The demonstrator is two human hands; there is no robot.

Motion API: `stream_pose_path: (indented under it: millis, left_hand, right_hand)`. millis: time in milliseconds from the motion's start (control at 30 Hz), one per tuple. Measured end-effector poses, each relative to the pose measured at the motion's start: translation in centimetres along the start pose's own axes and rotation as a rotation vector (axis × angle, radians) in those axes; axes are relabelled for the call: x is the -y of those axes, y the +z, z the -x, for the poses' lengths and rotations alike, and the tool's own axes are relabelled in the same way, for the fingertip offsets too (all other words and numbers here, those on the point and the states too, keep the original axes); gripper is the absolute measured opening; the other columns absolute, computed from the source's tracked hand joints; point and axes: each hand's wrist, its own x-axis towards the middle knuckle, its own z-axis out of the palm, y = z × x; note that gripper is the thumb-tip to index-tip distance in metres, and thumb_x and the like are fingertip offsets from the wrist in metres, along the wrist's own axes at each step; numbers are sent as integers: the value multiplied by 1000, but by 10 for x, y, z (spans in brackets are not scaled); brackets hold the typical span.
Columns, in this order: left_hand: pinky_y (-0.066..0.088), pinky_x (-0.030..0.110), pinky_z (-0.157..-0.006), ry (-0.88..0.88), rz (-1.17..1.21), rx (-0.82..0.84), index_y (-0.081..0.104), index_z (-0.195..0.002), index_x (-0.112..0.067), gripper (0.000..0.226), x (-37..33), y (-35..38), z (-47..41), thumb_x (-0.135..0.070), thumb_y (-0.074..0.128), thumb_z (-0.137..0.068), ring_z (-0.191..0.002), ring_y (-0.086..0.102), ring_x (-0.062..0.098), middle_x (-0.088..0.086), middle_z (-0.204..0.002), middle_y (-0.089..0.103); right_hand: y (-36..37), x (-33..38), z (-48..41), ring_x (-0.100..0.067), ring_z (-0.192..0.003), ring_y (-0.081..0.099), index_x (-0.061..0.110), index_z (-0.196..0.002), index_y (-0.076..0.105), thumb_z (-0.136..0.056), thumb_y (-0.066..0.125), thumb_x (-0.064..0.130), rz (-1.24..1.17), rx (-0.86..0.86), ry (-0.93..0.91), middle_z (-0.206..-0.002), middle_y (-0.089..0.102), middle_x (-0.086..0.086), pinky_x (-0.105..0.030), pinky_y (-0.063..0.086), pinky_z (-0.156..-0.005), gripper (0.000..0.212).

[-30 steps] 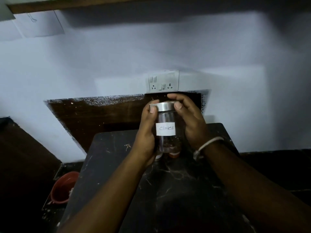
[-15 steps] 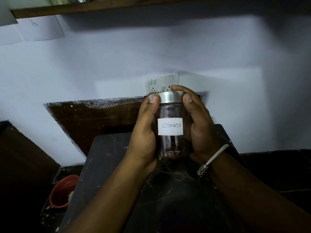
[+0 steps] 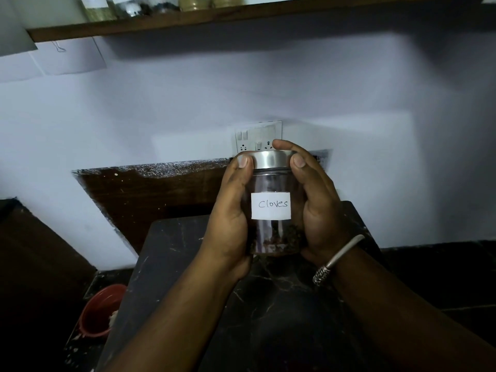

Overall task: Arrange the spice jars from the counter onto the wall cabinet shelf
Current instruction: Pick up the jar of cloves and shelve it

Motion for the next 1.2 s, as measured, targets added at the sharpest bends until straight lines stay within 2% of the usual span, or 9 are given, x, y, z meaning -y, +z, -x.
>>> stream_pose_path:
  millis: [167,267,367,533,667,800,933,1067,1200]
  left_hand:
    - [53,48,-94,22,4,-4,48,-141,4,79,-2,4,5,-50,61,-86,-114,61,43,39,-139,51]
    - [47,53,-100,10,4,-16,47,-142,4,82,-3,6,7,-51,62,-84,-116,59,44,40,-140,49]
    - [49,53,-101,18,3,-13,47,-142,4,76,-2,7,9,-48,58,-89,-117,59,44,39,-140,51]
    - [39,63,-111,-6,2,-33,45,-144,5,76,1,7,9,-47,54,-90,-133,48,57,40,-143,48]
    - [38,63,-112,-17,-12,-48,46,-144,3,76,3,6,9,-49,55,-89,-134,46,57,38,-143,50]
    - [37,66,-111,-23,-24,-44,50,-141,1,82,3,5,9,-55,61,-82,-132,47,57,37,-141,52]
    - [39,63,-111,-26,-29,-34,50,-141,2,86,2,7,9,-56,65,-79,-131,51,55,38,-141,51]
    - [36,66,-112,-25,-21,-10,49,-141,2,87,2,5,9,-56,65,-79,-133,46,57,38,-142,50]
    - [37,66,-113,-14,-45,12,51,-141,1,85,4,1,7,-57,63,-81,-133,49,55,36,-141,54]
  right_hand:
    - [2,4,4,-33,-112,66,12,-128,63,-96,54,29,14,-11,3,-131,62,-29,-42,55,-93,38]
    - [2,6,6,-32,-112,67,13,-128,64,-96,53,29,14,-12,6,-130,63,-28,-43,56,-93,37]
    - [1,7,7,-37,-116,66,12,-130,62,-96,54,29,13,-4,8,-131,62,-28,-44,55,-95,39]
    - [1,8,9,-32,-111,68,13,-129,64,-90,61,36,-9,-18,-2,-130,64,-27,-40,57,-92,46]
    - [0,8,10,-30,-110,69,14,-128,66,-91,62,36,-4,-42,-12,-128,66,-24,-38,57,-91,44]
    - [-1,7,10,-37,-117,66,15,-128,66,-90,62,38,12,-57,1,-129,66,-24,-45,55,-96,45]
    - [-1,7,11,-38,-118,66,15,-128,67,-89,62,38,12,-59,-2,-130,66,-25,-46,54,-98,45]
    - [-1,8,13,-46,-122,61,11,-131,64,-89,61,37,12,-67,7,-130,65,-27,-46,54,-97,50]
    - [-1,7,13,-49,-124,59,9,-132,62,-90,61,36,12,-62,16,-132,63,-29,-54,50,-102,50]
